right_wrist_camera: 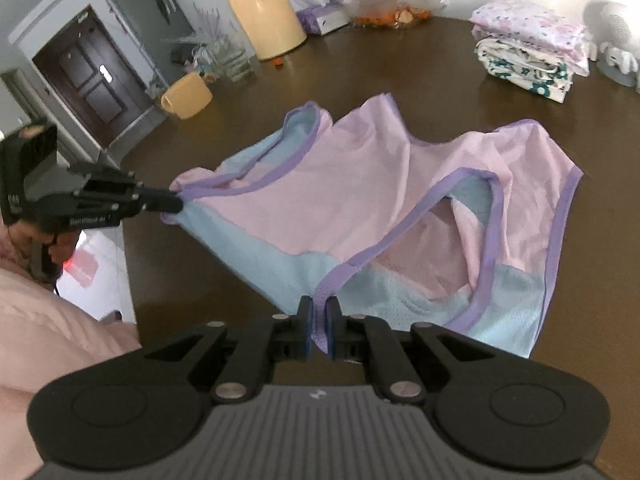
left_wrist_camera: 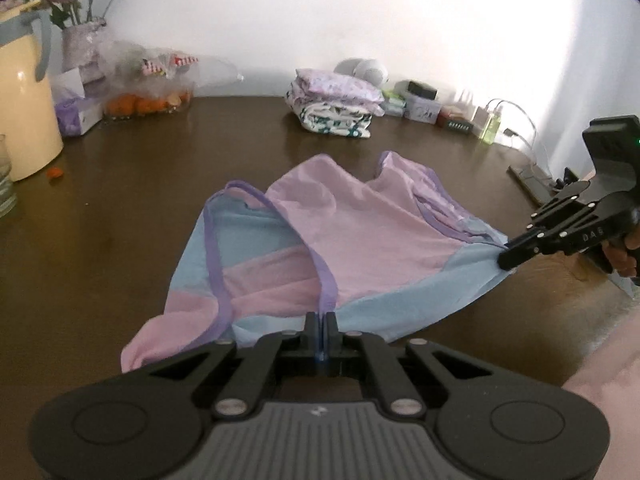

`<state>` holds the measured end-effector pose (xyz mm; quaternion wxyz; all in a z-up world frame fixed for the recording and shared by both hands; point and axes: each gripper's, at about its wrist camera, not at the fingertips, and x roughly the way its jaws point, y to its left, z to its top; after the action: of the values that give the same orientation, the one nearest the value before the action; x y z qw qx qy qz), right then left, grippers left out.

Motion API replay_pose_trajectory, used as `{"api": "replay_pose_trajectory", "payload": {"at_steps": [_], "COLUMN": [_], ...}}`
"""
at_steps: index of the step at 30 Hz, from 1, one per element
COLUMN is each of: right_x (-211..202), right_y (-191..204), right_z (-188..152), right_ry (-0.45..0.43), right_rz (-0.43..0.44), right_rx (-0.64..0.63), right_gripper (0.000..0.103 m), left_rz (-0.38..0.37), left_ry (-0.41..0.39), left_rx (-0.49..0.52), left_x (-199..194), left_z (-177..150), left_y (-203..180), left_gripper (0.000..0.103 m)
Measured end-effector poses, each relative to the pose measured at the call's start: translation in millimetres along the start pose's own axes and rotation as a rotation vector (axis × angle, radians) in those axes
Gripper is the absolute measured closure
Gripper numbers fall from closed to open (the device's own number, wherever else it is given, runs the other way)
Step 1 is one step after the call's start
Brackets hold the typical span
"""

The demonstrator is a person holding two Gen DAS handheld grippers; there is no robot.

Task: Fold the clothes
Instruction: 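Lift and shake the top out with both grippers, spreading it open, then lower the top onto the table and open both grippers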

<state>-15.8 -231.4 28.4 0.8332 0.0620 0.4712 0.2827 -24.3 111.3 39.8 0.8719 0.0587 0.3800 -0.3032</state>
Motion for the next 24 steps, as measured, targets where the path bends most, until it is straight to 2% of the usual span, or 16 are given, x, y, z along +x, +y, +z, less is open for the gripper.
{"api": "replay_pose_trajectory", "payload": {"at_steps": [4,10,13,16,17,18,19,21,24], "right_x": [-14,6,12,6,2,-5,-14,-29,-38], "right_y": [11,20,22,20,16,13,9,-3,-31], "right_z": [-14,-51,-64,-67,-64,-63,-60,-50,-26], "right_ry": [-0.022,0.081,0.097,0.076,0.057,0.028,-0.01,-0.087,-0.168], "right_rz": [0.009,-0.001,-0.015,-0.023,-0.026,-0.035,-0.05,-0.106,-0.243], "right_rx": [-0.007,0.001,0.021,0.06,0.071,0.084,0.096,0.123,0.163], "right_gripper": [0.097,0.097,0.096,0.088,0.085,0.074,0.065,0.057,0.056], "left_rz": [-0.022,-0.035,-0.038,-0.006,0.008,0.037,0.069,0.134,0.222], "left_ry": [0.009,0.106,0.118,0.07,0.045,0.032,0.022,0.002,-0.005], "left_rx": [0.042,0.037,0.039,0.021,0.009,-0.008,-0.025,-0.059,-0.098], "left_x": [-12,3,2,-11,-18,-19,-18,-17,-8], "left_z": [-20,-58,-64,-57,-52,-45,-38,-23,-3], "left_y": [-18,-31,-32,-26,-22,-15,-8,8,30], "left_gripper": [0.103,0.103,0.1,0.086,0.073,0.059,0.054,0.051,0.051]}}
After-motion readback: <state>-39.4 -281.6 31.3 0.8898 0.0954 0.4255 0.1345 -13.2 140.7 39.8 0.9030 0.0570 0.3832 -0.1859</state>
